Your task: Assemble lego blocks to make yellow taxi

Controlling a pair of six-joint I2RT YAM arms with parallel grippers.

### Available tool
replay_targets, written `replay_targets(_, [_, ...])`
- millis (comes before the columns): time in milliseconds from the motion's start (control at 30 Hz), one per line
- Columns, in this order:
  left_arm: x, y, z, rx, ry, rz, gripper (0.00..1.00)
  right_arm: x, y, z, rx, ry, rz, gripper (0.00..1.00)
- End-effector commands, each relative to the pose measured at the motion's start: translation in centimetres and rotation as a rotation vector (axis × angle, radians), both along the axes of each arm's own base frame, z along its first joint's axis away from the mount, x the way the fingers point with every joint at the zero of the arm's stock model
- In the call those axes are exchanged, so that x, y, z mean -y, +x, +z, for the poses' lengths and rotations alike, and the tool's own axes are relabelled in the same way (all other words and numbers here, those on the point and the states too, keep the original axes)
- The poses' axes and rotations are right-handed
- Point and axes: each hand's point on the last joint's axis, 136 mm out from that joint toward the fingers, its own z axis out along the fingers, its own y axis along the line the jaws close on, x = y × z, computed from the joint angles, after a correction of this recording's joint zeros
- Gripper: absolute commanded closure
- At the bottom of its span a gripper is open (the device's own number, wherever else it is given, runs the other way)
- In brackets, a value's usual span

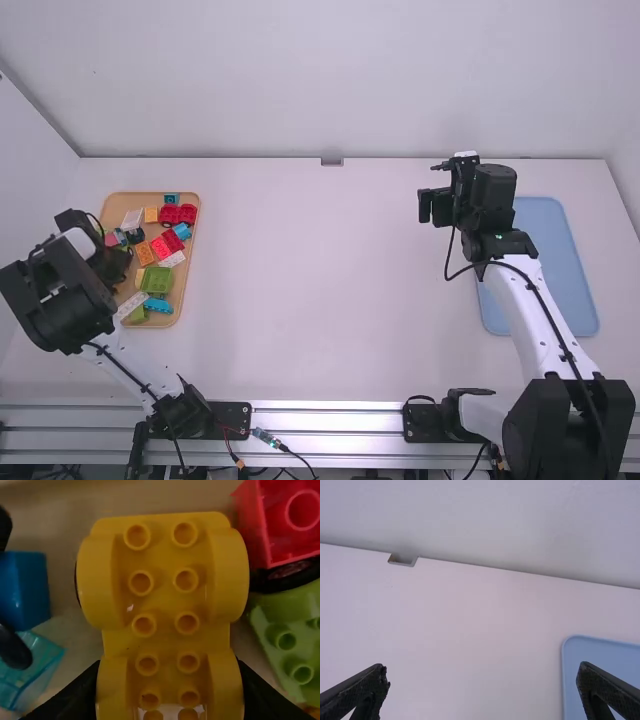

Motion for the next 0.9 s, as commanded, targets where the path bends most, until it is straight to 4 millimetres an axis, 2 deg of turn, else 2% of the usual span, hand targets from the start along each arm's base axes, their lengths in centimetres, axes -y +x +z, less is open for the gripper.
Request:
replay_targets(0, [0.0,-0.4,0.1,-0.016,-0.025,0.023,0.98,-0.1,0.6,1.2,0.025,0.006,0.000,0.01])
replay_targets(267, [-0.2,0.6,3.6,-0.003,-0.014,0.009,0.98,-0.1,0.6,1.2,0.025,0.005,0.000,0.01])
replay_targets(500, [1.6,2.5,7.0,0.009,0.100,-0.082,0.98,-0.1,0.6,1.2,0.026,0.005,-0.001,0.01])
replay_targets(600, [5.3,5.4,11.2,0.090,0.209,-0.272,0.98,-0.1,0.6,1.2,0.024,0.005,0.000,0.01])
replay_targets(667, [7.9,7.2,13.3,0.147,0.237,-0.437,0.98,-0.1,0.6,1.2,0.025,0.005,0.000,0.01])
replay_targets(700, [10.6,8.7,14.9,0.192,0.247,-0.615,0.98,-0.1,0.6,1.2,0.025,0.005,0.000,0.01])
replay_targets(767, [15.6,10.2,16.5,0.245,0.242,-0.934,0.98,-0.2,0.6,1.2,0.025,0.005,0.002,0.01])
replay_targets(800, [18.4,10.5,16.9,0.266,0.226,-1.091,0.98,-0.2,0.5,1.2,0.024,0.006,0.002,0.01])
replay_targets(833, [19.8,10.5,17.0,0.272,0.216,-1.165,0.98,-0.1,0.5,1.2,0.024,0.005,0.001,0.01])
replay_targets(867, [22.9,10.2,17.1,0.280,0.190,-1.314,0.98,-0.1,0.5,1.2,0.024,0.005,0.000,0.01])
